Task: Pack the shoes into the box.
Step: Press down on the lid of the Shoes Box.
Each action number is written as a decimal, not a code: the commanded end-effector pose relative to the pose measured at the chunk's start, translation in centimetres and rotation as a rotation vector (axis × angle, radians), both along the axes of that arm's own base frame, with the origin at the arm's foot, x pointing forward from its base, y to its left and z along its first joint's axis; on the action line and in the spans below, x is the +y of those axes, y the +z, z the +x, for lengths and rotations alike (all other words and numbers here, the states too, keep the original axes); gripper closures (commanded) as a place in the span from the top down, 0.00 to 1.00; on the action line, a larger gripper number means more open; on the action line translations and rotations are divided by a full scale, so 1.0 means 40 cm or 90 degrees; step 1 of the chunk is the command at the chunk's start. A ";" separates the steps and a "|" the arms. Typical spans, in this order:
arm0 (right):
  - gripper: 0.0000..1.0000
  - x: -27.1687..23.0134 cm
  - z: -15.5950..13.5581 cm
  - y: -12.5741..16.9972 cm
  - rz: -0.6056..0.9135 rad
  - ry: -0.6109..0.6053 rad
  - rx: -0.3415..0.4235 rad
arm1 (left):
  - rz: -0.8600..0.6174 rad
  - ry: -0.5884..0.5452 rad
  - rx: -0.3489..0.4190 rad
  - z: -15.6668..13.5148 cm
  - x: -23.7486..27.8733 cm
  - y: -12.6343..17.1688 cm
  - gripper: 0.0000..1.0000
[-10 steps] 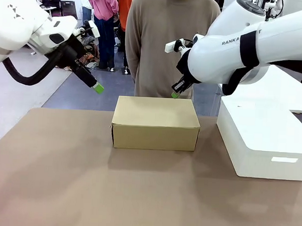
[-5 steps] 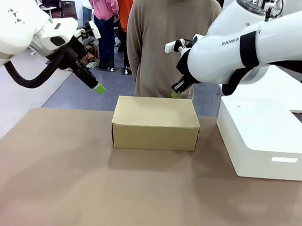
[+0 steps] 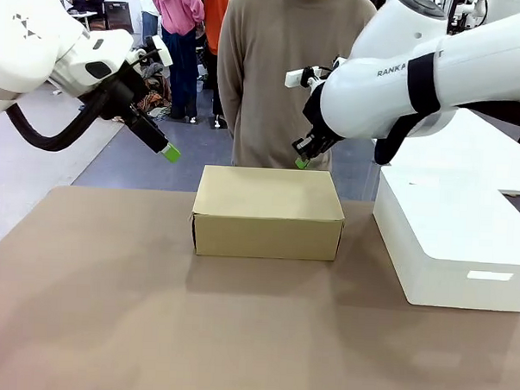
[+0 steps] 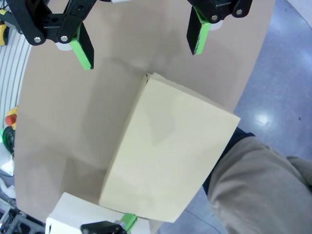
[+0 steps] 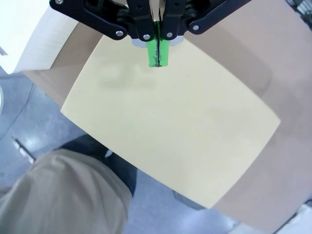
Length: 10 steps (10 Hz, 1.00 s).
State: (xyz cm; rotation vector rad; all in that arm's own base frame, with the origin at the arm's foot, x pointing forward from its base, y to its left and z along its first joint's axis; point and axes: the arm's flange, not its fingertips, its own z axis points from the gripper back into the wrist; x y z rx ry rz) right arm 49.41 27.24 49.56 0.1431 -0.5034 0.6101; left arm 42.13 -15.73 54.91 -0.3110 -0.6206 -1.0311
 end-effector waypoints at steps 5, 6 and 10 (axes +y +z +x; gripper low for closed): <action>0.00 0.185 0.164 -0.073 0.002 -0.187 0.004 | 0.002 0.002 0.007 0.003 0.003 0.005 1.00; 0.00 0.199 0.176 -0.097 0.002 -0.199 -0.004 | 0.002 0.002 0.007 0.003 0.003 0.005 1.00; 0.00 0.223 0.229 -0.185 0.004 -0.221 0.018 | 0.002 0.002 0.007 0.003 0.003 0.005 1.00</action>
